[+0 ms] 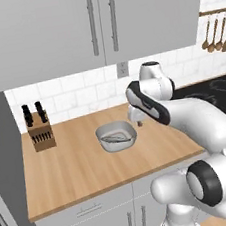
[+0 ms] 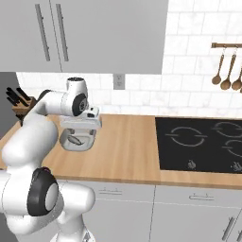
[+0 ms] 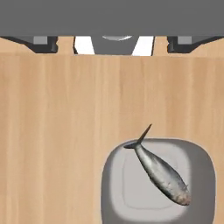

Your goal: Take the meat container that has the fish and place it on the second highest rack of the freezer. Then take the vegetable container that has the sweet potato and cucumber and place it on the highest rack of the freezer.

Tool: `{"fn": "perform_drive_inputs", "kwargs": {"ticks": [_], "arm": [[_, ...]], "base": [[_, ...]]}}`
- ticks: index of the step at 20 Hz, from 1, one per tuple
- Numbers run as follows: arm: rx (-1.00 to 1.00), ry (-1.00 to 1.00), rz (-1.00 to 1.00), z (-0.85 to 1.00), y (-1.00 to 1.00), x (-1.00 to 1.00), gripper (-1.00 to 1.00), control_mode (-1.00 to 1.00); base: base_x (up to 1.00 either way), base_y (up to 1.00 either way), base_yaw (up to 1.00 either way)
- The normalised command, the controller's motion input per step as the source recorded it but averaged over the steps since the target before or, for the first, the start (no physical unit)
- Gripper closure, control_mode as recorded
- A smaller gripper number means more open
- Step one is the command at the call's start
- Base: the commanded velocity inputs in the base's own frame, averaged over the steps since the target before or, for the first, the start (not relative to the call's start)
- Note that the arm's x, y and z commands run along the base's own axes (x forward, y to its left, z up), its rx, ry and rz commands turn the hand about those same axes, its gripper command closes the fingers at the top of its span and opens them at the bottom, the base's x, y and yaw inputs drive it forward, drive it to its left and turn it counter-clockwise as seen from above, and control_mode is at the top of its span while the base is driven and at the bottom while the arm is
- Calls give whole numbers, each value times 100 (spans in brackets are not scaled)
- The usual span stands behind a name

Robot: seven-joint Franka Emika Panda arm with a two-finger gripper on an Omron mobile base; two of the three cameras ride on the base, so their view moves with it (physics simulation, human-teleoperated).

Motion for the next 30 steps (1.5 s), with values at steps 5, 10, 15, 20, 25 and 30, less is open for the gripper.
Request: {"fn": "perform_drive_inputs", "kwargs": {"ticks": [5, 10, 15, 20, 25, 30], "arm": [[13, 4, -32, -95, 14, 24, -100, -100], [10, 3, -31, -91, 16, 8, -100, -100], [4, 0, -37, -41, 25, 9, -100, -100], [2, 0, -37, -6, 23, 42, -100, -100], [6, 0, -22, -30, 0, 8, -100, -100], [4, 3, -15, -35, 1, 7, -100, -100]], "base": [[0, 0, 0], [0, 0, 0], [0, 0, 0], [0, 0, 0], [0, 0, 0], [0, 0, 0]]}}
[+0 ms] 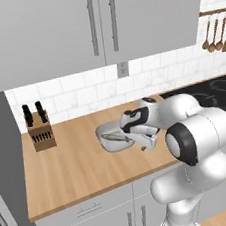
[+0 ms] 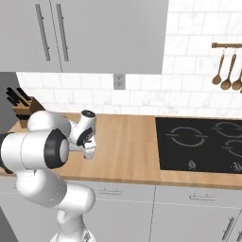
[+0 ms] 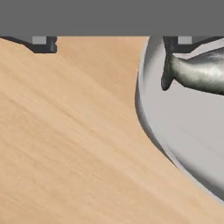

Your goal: Take the meat container that has the fish and place it on the second highest rack of the freezer. Then take the vegetable container that has the sweet potato and cucumber and place it on the highest rack of the freezer.

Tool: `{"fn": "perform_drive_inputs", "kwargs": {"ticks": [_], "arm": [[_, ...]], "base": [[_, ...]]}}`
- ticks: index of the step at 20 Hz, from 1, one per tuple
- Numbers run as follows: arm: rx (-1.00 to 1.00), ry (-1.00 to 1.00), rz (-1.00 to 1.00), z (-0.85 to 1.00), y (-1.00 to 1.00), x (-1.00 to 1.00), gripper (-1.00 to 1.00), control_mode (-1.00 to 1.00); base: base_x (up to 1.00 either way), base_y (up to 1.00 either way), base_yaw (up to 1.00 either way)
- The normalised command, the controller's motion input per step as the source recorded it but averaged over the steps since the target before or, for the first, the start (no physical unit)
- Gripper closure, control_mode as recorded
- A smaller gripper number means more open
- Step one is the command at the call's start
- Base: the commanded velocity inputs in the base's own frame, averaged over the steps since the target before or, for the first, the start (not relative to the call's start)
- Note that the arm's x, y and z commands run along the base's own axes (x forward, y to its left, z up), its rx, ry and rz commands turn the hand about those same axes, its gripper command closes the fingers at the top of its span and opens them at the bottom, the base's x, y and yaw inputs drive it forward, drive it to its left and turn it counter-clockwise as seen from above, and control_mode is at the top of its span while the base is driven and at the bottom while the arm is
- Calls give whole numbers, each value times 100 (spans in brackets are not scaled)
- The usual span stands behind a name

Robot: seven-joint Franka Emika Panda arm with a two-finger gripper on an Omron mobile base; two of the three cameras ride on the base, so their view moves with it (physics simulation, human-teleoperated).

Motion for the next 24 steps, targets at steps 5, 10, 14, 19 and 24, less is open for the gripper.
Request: {"fn": "perform_drive_inputs", "kwargs": {"ticks": [5, 10, 14, 19, 24], "arm": [[1, 4, -10, -28, 12, 18, 100, -100], [0, 7, -3, -15, 6, 9, 100, -100], [2, 7, 0, -11, 0, 2, 100, -100], [4, -6, 0, 24, 0, -42, 100, -100], [1, -1, 0, 93, -15, -51, 100, -100]], "base": [[0, 0, 0], [0, 0, 0], [0, 0, 0], [0, 0, 0], [0, 0, 0]]}}
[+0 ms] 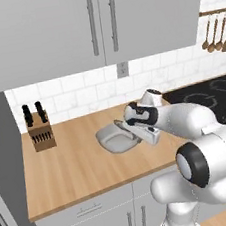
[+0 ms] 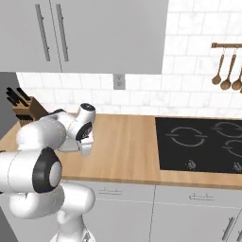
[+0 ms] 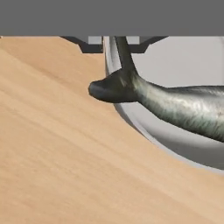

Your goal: Take the meat container that has the fish and place it on the second highest rack of the freezer. Then take the vegetable container that has the sweet potato and cucumber and place it on the highest rack of the freezer.

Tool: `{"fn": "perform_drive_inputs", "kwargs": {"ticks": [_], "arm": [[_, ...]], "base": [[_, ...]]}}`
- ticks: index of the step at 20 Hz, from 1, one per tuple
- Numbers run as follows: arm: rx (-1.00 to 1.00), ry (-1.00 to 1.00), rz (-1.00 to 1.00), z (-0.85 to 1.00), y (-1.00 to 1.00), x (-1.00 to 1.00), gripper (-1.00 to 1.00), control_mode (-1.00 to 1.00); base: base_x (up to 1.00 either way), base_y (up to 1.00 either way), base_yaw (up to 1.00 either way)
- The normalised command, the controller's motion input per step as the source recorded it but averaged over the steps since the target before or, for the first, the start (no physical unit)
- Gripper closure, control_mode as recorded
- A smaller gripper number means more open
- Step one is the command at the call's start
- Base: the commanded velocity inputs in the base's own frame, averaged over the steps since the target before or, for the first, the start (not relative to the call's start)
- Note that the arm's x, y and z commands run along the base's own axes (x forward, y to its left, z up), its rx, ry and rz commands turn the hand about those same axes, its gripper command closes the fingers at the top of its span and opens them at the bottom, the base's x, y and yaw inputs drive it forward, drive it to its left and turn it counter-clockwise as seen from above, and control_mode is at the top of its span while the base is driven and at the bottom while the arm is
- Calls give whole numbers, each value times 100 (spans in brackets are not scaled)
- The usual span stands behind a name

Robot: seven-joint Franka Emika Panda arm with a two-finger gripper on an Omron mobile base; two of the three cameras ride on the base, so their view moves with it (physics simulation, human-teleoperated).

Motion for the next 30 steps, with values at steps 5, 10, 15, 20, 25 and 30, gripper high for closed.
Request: {"fn": "perform_drive_inputs", "kwargs": {"ticks": [5, 10, 15, 20, 25, 30], "arm": [[2, 0, 0, 100, -28, -80, 100, -100], [5, 0, 0, 100, -13, -99, 100, -100], [10, 0, -1, 100, -4, -100, 100, -100], [12, 0, -1, 74, -17, -100, 100, -100], [2, 3, 0, 22, 6, -65, 100, 100], [0, 0, 0, 0, 0, 0, 100, 100]], "base": [[0, 0, 0], [0, 0, 0], [0, 0, 0], [0, 0, 0], [-14, 5, 0], [-98, 32, 0]]}}
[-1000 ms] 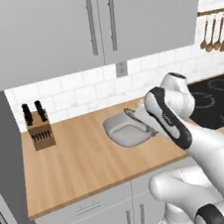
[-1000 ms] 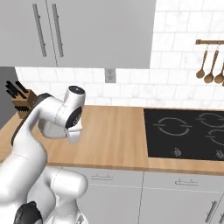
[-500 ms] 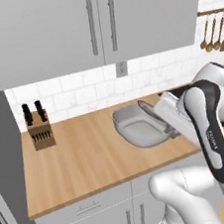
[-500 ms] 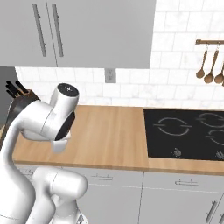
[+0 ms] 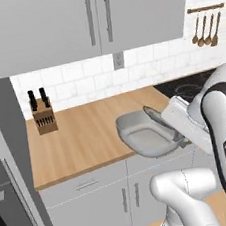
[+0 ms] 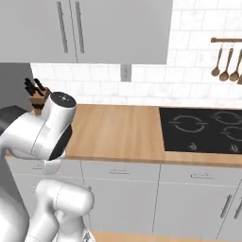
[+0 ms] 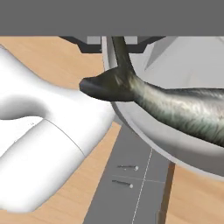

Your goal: Take the meat container that has the fish and place it on the second highest rack of the freezer. Then take the vegetable container that has the sweet potato and cucumber and place it on the highest rack of the freezer.

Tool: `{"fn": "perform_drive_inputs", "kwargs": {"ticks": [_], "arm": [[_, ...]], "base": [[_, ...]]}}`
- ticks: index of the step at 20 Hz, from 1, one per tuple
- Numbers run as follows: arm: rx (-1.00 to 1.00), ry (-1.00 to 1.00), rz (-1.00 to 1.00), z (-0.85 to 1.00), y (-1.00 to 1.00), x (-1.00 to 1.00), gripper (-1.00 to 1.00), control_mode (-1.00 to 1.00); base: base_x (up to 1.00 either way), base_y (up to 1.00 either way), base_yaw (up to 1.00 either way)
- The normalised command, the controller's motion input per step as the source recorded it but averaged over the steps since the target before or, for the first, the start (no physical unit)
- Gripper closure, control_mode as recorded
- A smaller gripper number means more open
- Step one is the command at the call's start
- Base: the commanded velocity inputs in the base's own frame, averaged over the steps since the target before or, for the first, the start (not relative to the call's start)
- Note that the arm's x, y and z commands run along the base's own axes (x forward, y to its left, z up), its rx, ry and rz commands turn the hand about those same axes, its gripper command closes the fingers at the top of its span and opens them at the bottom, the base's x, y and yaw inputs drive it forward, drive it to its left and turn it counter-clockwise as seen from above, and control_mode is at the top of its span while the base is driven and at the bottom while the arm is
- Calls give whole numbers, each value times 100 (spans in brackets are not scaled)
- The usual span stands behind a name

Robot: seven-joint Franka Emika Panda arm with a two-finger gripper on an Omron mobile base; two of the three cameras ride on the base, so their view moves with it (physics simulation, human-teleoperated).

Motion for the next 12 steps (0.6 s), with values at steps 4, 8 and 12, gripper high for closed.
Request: {"fn": "perform_drive_inputs", "kwargs": {"ticks": [4, 8, 12], "arm": [[0, 0, 0, 0, 0, 0, 100, 100], [0, 0, 0, 0, 0, 0, 100, 100], [0, 0, 0, 0, 0, 0, 100, 100]], "base": [[-100, 54, 3], [-100, 100, 3], [-61, 100, 22]]}}
